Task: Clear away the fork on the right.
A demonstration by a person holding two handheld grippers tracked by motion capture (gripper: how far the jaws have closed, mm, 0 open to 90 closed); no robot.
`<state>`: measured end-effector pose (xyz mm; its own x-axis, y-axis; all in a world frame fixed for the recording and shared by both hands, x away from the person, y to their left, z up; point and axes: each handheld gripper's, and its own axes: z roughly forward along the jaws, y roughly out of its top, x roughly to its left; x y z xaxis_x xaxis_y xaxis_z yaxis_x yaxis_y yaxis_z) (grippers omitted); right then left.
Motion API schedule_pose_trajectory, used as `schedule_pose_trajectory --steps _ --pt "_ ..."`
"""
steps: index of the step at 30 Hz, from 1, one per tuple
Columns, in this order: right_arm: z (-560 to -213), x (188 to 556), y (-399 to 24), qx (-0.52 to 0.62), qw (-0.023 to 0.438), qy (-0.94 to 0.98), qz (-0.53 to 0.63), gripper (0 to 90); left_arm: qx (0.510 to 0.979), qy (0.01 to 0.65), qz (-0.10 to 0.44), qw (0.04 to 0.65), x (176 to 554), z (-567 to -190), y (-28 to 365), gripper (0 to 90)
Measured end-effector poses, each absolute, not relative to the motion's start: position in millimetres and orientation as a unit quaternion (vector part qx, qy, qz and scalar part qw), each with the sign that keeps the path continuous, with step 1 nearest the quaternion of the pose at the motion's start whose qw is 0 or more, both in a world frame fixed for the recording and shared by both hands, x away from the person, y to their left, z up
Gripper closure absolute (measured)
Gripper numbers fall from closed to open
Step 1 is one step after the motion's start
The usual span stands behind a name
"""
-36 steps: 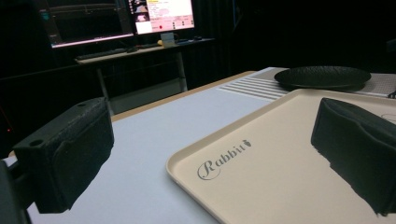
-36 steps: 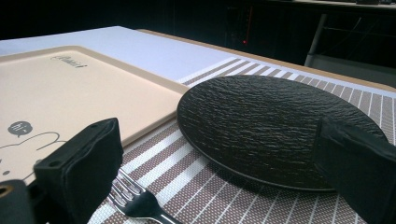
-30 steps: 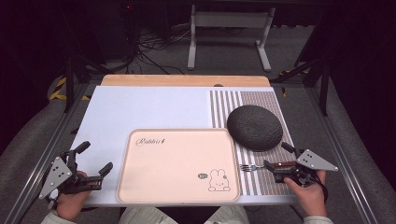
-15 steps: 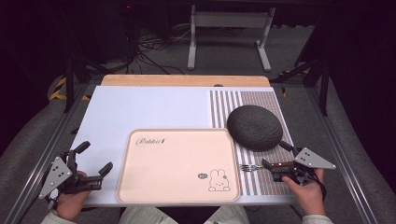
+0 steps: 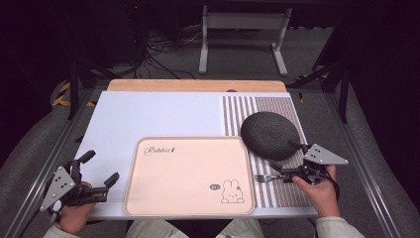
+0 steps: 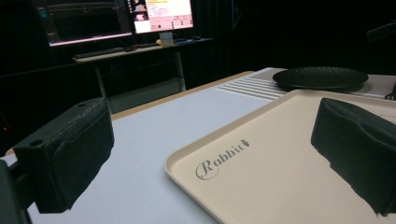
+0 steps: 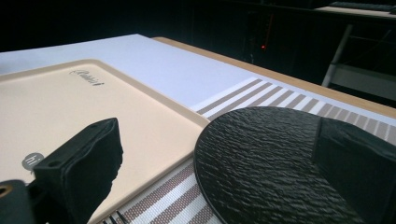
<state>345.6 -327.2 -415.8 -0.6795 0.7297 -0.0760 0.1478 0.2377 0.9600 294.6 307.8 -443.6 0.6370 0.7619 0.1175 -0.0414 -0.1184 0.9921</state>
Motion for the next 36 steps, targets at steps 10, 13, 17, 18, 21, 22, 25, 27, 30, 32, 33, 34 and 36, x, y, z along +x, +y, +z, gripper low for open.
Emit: schedule_pose_trajectory --steps 10,13,17,18,21,22,25,27,30,32,33,34,36 --pt "-407.4 359.3 -320.2 0.289 0.254 0.754 0.533 2.1 0.671 0.269 0.331 0.607 294.9 -443.6 307.5 0.1" --pt "-401.6 362.1 -317.5 0.277 0.241 0.776 0.514 3.8 0.671 0.269 0.331 0.606 294.8 -443.6 307.5 0.1" --pt "-391.3 364.4 -314.7 0.260 0.229 0.813 0.467 11.1 0.671 0.269 0.331 0.607 294.6 -443.5 307.7 0.1" --pt "-386.1 366.1 -314.1 0.253 0.221 0.834 0.438 13.3 0.671 0.269 0.331 0.606 294.4 -443.3 307.8 0.1" --pt "-381.1 367.2 -313.4 0.244 0.216 0.851 0.411 14.8 0.671 0.269 0.331 0.607 294.3 -443.3 307.7 0.1" --pt "-379.3 367.7 -313.2 0.242 0.213 0.858 0.401 14.8 0.671 0.269 0.331 0.606 294.4 -443.4 307.8 0.1" --pt "-373.0 370.6 -313.7 0.235 0.201 0.877 0.367 14.9 0.672 0.268 0.331 0.606 294.7 -443.6 307.5 0.1" --pt "-369.4 372.6 -313.5 0.225 0.196 0.893 0.338 15.1 0.672 0.268 0.331 0.606 294.5 -443.4 307.3 0.1" --pt "-365.3 375.3 -314.1 0.210 0.187 0.912 0.299 15.0 0.672 0.269 0.331 0.606 294.6 -443.5 307.4 0.1" --pt "-364.3 375.9 -314.3 0.208 0.184 0.917 0.286 15.0 0.672 0.269 0.331 0.606 294.6 -443.5 307.5 0.1" --pt "-363.2 377.1 -314.1 0.197 0.176 0.929 0.260 15.1 0.672 0.269 0.331 0.606 294.5 -443.5 307.4 0.1" --pt "-363.2 377.1 -314.1 0.197 0.176 0.929 0.260 15.1 0.672 0.268 0.331 0.606 294.6 -443.5 307.4 0.1" --pt "-363.1 378.0 -313.8 0.190 0.165 0.938 0.239 15.2 0.672 0.269 0.329 0.606 294.7 -443.7 307.1 0.1"
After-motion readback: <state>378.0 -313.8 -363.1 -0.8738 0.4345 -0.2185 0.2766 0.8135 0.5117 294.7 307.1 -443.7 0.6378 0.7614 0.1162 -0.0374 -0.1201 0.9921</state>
